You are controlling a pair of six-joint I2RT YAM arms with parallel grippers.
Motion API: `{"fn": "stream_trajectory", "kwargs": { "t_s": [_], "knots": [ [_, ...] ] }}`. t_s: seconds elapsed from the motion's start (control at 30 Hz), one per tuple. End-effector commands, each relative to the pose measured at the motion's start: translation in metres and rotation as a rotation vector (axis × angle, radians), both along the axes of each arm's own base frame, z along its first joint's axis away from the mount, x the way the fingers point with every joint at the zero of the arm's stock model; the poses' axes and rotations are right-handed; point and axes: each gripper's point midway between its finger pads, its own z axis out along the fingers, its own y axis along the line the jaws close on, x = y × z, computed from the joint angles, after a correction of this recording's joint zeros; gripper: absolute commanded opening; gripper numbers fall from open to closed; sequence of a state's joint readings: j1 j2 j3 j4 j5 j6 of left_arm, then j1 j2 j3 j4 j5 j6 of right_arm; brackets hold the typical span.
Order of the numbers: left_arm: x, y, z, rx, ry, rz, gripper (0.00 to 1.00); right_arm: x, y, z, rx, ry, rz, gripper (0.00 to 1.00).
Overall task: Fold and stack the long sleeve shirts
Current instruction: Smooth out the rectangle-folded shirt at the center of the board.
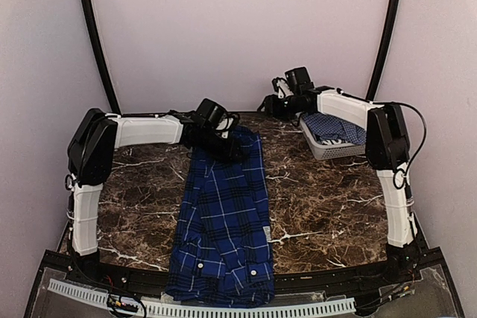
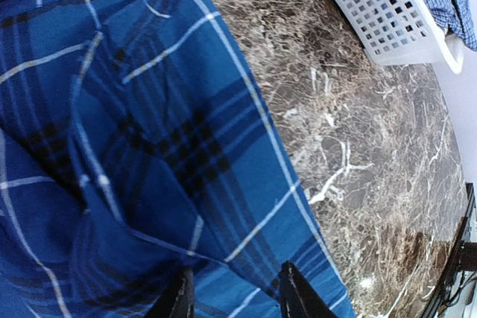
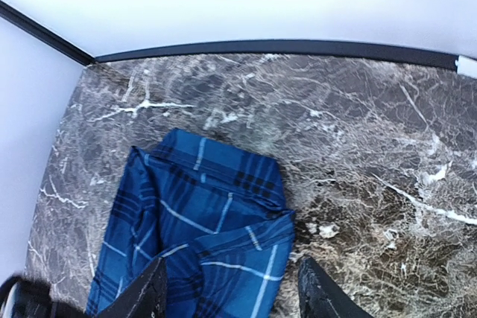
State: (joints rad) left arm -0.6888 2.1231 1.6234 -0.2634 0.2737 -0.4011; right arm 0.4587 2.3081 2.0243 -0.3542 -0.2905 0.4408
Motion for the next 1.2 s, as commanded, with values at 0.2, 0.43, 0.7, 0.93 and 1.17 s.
{"fn": "stream_trajectory", "kwargs": {
  "t_s": [0.2, 0.43, 0.7, 0.93, 1.17],
  "knots": [
    [0.024, 0.028, 0.013, -0.039, -0.002, 0.002, 0.35, -0.051, 0.029, 0.031, 0.02, -0.049, 0.098, 0.53],
    [0.062, 0.035, -0.016, -0.036, 0.007, 0.042, 0.35, -0.085, 0.057, 0.0, 0.039, 0.028, 0.158, 0.46],
    [0.097, 0.048, -0.047, -0.022, 0.031, 0.114, 0.34, -0.096, 0.075, -0.041, 0.058, 0.099, 0.184, 0.39],
    [0.107, 0.057, -0.051, -0.009, 0.027, 0.145, 0.34, -0.082, 0.057, -0.104, -0.004, 0.201, 0.108, 0.35],
    [0.116, 0.056, -0.014, -0.022, -0.028, 0.12, 0.34, -0.065, 0.036, -0.129, -0.029, 0.259, 0.06, 0.34]
  ]
}}
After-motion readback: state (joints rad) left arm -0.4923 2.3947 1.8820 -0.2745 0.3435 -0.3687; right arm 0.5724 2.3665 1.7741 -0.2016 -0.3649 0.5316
